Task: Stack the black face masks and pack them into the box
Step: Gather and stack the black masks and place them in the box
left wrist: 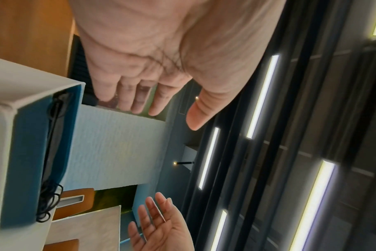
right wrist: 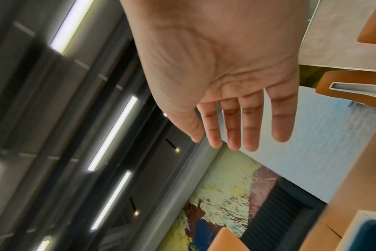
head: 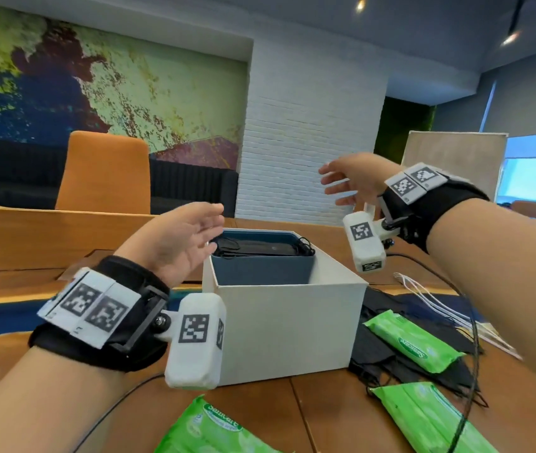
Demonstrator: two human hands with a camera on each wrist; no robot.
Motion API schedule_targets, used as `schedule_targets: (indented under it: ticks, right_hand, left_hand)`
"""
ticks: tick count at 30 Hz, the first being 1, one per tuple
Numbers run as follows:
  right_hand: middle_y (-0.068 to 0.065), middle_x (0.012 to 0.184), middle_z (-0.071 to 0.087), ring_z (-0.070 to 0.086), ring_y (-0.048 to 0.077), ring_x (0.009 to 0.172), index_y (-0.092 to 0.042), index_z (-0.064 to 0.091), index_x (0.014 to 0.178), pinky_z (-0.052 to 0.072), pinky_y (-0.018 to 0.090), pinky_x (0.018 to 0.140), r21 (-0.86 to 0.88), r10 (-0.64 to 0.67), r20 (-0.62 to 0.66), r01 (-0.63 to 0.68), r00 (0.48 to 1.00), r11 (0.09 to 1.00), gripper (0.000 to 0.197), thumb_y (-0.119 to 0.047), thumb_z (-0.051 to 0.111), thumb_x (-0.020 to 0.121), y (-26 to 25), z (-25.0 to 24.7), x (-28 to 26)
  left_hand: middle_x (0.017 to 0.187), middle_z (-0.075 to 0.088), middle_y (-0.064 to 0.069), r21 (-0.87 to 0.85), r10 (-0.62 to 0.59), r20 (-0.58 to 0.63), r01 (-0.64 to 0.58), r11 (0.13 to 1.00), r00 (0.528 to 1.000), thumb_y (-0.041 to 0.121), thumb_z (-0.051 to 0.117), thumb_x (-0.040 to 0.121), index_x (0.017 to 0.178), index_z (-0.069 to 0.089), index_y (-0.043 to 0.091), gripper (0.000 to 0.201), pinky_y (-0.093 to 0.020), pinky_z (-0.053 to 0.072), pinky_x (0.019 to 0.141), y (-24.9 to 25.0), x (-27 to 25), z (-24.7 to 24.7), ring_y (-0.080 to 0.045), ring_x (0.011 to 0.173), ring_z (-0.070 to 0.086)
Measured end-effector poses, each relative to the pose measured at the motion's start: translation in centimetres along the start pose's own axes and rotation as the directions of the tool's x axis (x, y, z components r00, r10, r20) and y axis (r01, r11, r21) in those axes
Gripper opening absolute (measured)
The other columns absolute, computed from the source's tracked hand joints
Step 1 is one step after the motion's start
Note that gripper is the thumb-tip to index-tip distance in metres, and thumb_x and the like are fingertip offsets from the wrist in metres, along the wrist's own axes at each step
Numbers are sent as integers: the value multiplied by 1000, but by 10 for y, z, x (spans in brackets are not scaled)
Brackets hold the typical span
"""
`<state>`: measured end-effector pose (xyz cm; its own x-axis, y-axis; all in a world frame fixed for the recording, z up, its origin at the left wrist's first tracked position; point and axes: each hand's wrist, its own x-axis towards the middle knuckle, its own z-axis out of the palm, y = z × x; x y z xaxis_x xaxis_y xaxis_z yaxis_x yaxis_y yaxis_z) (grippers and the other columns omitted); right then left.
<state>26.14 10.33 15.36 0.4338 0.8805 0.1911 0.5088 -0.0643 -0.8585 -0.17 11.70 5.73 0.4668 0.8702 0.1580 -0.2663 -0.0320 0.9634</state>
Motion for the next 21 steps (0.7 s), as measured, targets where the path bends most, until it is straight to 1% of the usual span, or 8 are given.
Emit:
schedule_targets:
  ticks: [3,7,10,12,14,17,19,21]
  right_hand:
    - [3,96,59,57,17,89,-13,59,109,48,37,89,-14,-43,-15,43,999,999,21,-26,46,99,-7,-21,-24]
    - [4,100,62,60,19,92,-12,59,113,50,37,87,-93,-54,-42,50,998,994,25,-29,47,99,7,-50,-52]
    - [6,96,61,59,18,83,-11,60,112,47,34,80,-136,25,-61,-33,998,990,26,-29,46,99,36,-70,-68]
    - [4,89,60,57,16,77,-12,60,106,45,33,75,-167,137,-53,-144,989,975,24,-30,47,99,65,-82,-78]
    - [3,85,60,57,16,73,-12,61,102,44,32,73,-225,295,14,-284,955,932,25,-33,49,97,95,-88,-83]
    - [5,82,62,59,17,70,-8,62,103,46,29,65,-326,500,150,-435,853,839,32,-37,51,97,136,-85,-89]
    - [6,83,63,58,19,73,-7,62,101,46,31,69,-349,554,214,-467,805,813,33,-37,50,97,156,-73,-89]
    - [7,89,62,57,20,79,-8,61,98,45,34,82,-374,577,236,-475,782,797,33,-38,49,97,169,-59,-87]
  left_hand:
    - [125,62,-13,21,20,80,-21,1000,997,22,48,96,124,55,10,32,-37,43,103,6,-14,14,-22,115,59]
    - [118,66,-11,173,32,157,-59,983,987,22,45,98,119,60,13,27,-36,45,100,0,-23,42,-19,108,63]
    - [109,70,-5,335,24,189,-87,938,982,21,49,97,104,65,21,18,-34,45,100,-12,-24,63,-14,103,64]
    - [106,70,1,427,16,218,-110,897,976,23,53,94,99,67,26,15,-30,45,95,-21,-25,76,-10,104,63]
    - [104,68,7,523,26,224,-143,841,974,27,55,93,95,67,30,13,-26,43,90,-28,-23,85,-8,104,60]
    - [97,61,14,648,45,215,-177,741,976,32,54,93,97,64,32,11,-23,40,79,-34,-20,102,-3,93,54]
    - [101,59,12,749,12,218,-175,639,976,35,54,93,109,64,33,19,-25,35,85,-36,-16,111,-7,97,53]
    - [108,61,9,797,-5,193,-154,584,981,35,56,91,111,66,30,23,-27,35,92,-37,-11,116,-12,105,53]
